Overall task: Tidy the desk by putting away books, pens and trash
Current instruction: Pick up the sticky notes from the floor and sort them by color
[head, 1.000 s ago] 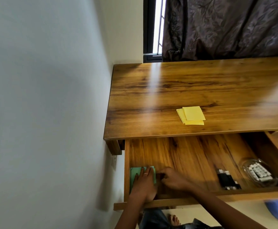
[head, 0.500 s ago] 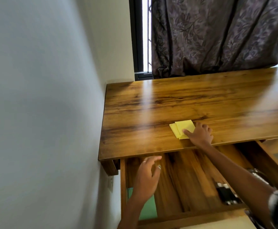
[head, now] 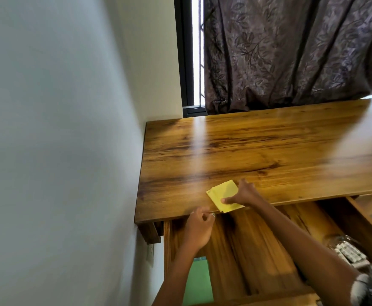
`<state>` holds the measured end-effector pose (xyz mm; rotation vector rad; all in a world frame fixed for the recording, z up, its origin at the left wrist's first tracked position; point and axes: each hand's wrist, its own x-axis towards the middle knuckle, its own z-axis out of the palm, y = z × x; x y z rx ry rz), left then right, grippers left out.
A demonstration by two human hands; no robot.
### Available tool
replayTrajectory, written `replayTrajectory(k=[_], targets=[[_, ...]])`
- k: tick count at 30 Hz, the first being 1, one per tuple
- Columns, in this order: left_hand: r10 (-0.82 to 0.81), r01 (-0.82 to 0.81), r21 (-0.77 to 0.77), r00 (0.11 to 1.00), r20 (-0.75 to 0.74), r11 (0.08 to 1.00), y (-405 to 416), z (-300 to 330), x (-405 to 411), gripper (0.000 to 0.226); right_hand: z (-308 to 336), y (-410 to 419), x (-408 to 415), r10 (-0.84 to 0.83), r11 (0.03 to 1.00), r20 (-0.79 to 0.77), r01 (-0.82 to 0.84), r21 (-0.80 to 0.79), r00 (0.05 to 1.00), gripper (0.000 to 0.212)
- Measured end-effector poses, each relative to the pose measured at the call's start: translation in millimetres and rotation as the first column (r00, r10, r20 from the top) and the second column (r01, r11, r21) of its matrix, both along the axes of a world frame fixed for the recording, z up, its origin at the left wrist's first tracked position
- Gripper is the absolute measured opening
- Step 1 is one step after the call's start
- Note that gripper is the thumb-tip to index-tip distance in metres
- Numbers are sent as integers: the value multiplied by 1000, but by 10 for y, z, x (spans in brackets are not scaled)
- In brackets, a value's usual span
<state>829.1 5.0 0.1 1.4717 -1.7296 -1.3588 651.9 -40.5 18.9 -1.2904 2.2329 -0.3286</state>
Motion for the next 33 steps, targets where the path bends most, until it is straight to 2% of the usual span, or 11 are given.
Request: replayTrajectory(k=[3,7,9,12,15,17,20,24,26,29,33], targets=[[42,-32,229,998,-37,973,18,12,-30,19,6,36,154,40,999,12,-40,28,999,108],[254,-56,575,928,-271,817,-35,27,-105,34,18,68,335,45,998,24,-46,52,999,105],[333,-80,620,892,-305,781,-49,16,-126,34,32,98,373,47,998,43,-49,48,998,99],[333,-114,567,894,-300,816,-16,-38,-126,29,40,164,361,82,996,106,-85,25,991,82],[309,-151,439,897,-316,886,43,-58,-122,27,47,248,334,99,995,198,-96,-24,975,70],[304,-201,300,885,-353,933,53,-28,-131,25,105,281,343,90,992,311,-58,-111,946,62],[253,-254,41,909,-331,966,-9,96,-130,25,241,277,380,154,949,549,32,-315,822,45],[216,-262,-191,949,-231,946,-225,224,-51,32,344,207,455,240,875,569,80,-478,786,30],[201,-246,-206,956,-216,947,-326,265,-15,37,317,174,512,255,859,560,82,-506,788,28],[165,-198,-133,961,-222,971,-395,266,7,47,202,150,595,269,861,503,29,-508,821,27],[126,-143,-57,965,-231,988,-363,157,2,59,26,148,672,260,880,521,23,-475,813,43]])
